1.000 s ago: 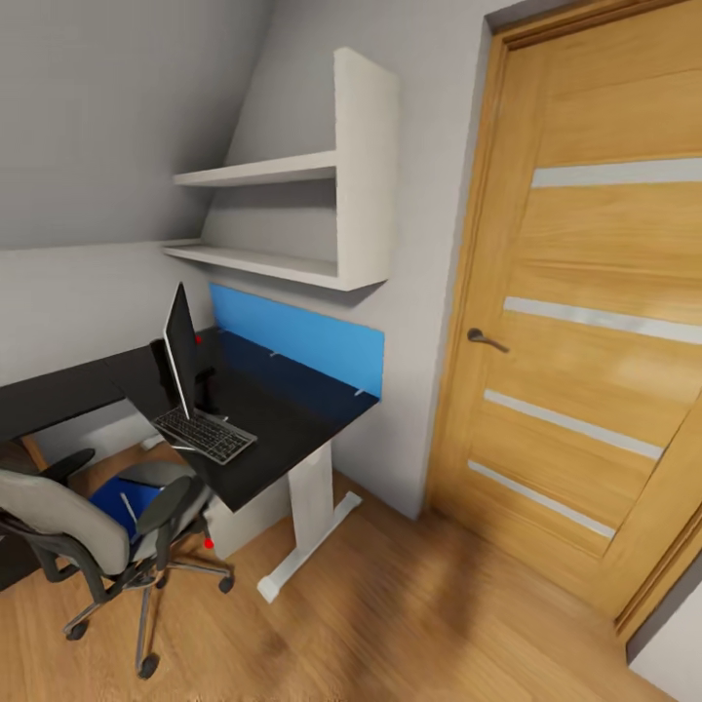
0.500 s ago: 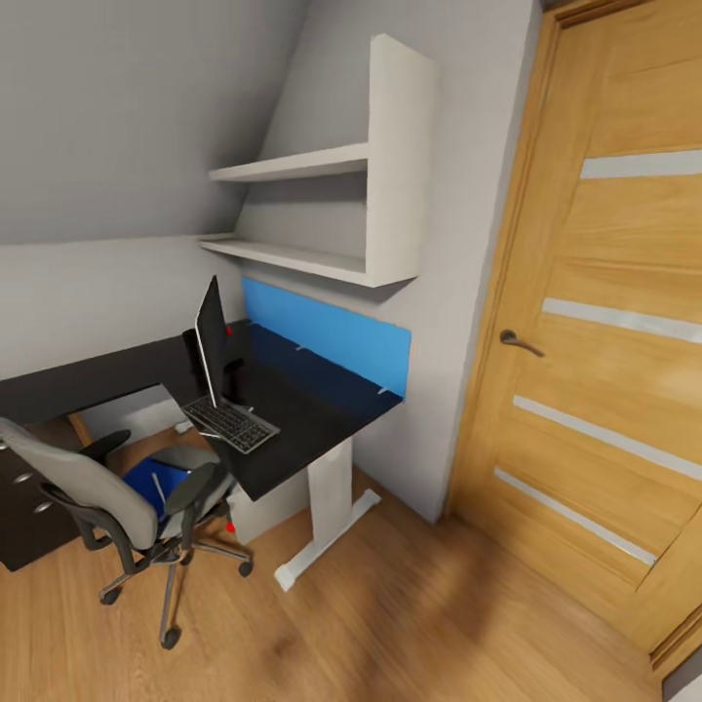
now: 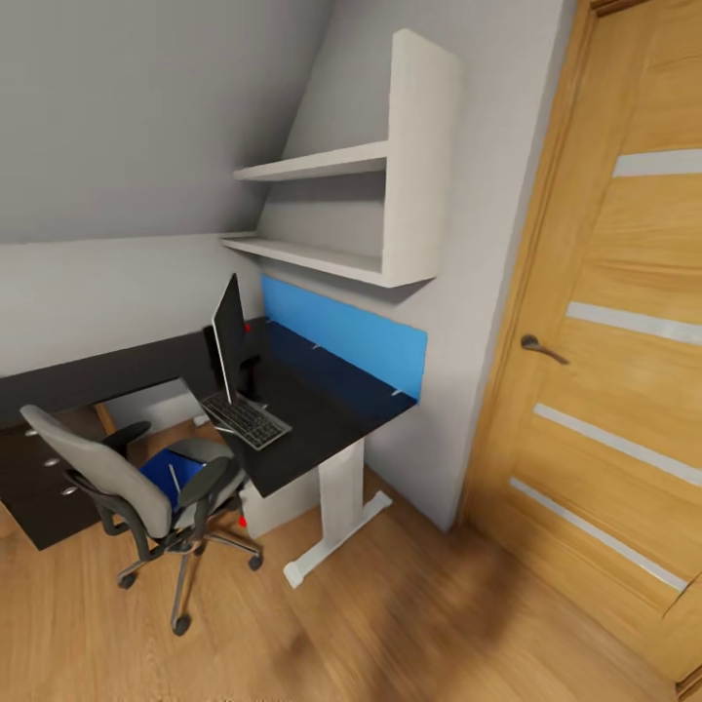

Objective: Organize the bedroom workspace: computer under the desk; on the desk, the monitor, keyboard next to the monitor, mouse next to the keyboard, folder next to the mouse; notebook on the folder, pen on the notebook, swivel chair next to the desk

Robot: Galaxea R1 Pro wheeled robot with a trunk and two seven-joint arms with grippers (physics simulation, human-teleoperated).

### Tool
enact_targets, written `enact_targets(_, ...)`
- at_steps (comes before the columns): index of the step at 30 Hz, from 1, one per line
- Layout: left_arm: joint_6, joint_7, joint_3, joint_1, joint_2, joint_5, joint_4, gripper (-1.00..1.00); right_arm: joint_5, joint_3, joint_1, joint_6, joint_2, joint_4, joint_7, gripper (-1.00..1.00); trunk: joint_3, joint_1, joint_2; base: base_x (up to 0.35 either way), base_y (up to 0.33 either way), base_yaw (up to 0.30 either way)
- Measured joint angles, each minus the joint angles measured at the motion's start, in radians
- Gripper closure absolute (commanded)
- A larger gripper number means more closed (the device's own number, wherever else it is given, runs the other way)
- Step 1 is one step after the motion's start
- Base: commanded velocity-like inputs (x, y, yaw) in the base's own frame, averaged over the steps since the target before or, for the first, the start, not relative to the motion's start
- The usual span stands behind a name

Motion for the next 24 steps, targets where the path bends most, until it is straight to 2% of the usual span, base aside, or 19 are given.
enact_targets(24, -0.001, 0.0, 0.0, 0.0, 0.0, 0.0, 0.0, -1.0, 0.004, 0.001, 0.0, -0.001, 0.0, 0.0, 0.0, -1.0, 0.0, 0.0, 0.0, 0.0, 0.0, 0.275)
